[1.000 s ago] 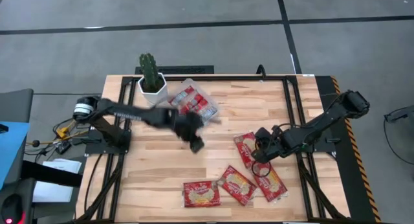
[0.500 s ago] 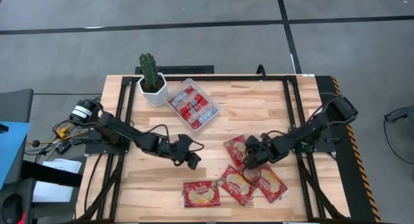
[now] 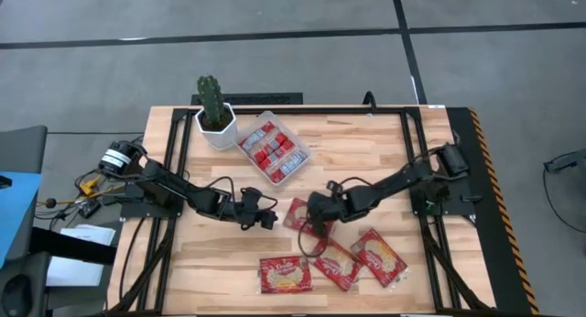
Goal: Sort popcorn bags into baskets
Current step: Put the red popcorn bag into the transparent bin
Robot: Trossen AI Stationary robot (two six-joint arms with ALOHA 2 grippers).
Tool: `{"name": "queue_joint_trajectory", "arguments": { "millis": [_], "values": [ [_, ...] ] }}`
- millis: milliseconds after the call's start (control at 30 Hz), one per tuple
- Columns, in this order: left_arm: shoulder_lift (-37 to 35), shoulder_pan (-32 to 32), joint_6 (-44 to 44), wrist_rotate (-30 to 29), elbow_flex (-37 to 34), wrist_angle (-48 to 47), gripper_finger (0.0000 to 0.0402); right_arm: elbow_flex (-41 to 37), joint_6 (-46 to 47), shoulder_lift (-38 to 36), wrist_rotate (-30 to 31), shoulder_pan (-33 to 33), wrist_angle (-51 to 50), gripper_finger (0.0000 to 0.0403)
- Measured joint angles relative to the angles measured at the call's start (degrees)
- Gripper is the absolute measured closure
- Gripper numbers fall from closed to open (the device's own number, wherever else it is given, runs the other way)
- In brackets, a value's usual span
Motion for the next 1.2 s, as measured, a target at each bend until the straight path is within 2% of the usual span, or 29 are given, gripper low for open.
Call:
{"name": "queue_joint_trajectory", "arguments": {
  "millis": [100,200,400,600,767,933,1200],
  "values": [
    [0.00,-0.76,-0.67,-0.77,0.02,0.75,0.0187,4.37,-3.84,-1.75,0.22,0.54,-3.33,0.0389],
    [0.00,-1.27,-0.74,-2.00,0.02,1.18,0.0187,5.26,-4.30,-4.87,0.82,2.37,-8.87,0.0393],
    [0.00,-1.50,-1.10,-3.99,0.02,2.60,0.0187,5.17,3.76,-5.01,1.24,7.23,-19.37,0.0384],
    [0.01,-1.50,-0.73,-3.96,0.02,2.82,0.0187,5.22,6.70,-0.44,0.96,9.45,-17.09,0.0387],
    [0.02,-1.50,-0.58,-3.56,0.04,2.63,0.0187,5.22,1.23,3.65,0.80,6.15,-10.51,0.0393],
    [0.02,-1.50,-1.09,-3.57,0.04,1.89,0.0187,5.66,-4.05,7.55,-3.04,3.26,-0.81,0.0384],
    [0.07,-1.41,0.45,-1.53,0.04,-0.53,0.0187,7.16,-14.98,9.67,-3.81,4.54,0.30,0.0391]
  ]
}}
